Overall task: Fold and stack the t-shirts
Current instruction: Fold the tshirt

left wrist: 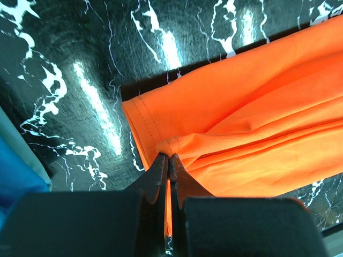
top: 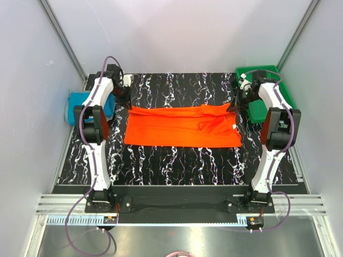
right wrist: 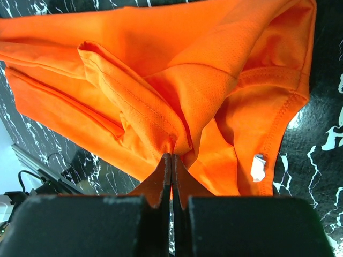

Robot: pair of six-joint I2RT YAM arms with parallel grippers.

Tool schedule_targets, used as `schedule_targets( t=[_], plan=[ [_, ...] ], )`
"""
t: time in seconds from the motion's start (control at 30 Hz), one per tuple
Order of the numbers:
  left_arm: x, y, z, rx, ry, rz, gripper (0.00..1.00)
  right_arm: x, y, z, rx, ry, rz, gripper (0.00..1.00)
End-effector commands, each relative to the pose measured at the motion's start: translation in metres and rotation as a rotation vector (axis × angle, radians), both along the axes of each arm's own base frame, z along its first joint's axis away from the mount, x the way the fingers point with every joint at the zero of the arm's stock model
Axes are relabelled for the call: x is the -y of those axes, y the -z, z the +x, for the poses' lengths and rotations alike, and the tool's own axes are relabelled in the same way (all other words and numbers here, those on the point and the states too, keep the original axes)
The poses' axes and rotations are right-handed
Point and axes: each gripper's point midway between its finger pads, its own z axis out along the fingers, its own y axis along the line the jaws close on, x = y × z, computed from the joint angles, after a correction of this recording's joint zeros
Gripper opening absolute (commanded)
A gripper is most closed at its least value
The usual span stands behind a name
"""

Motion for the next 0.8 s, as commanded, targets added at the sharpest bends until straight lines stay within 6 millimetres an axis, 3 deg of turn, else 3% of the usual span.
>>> schedule_targets(
  t=[0.0,0.4,0.77],
  plan=[
    [-0.004,-0.011,-0.002,0.023,0.004,-0.001,0.0,0.006,-0.012,-0.003,0.037,-0.007,-0.024,0.0],
    [-0.01,0.002,-0.007,-0.018,-0.011,0.034,0.0,0.006,0.001,-0.017,0.002,-0.024,-0.033,0.0],
    [-0.014,0.018,-0.027,-0.093,-0.026,0.055,0.0,0.007,0.008,-0.021,-0.01,-0.034,-0.041,0.0]
  ],
)
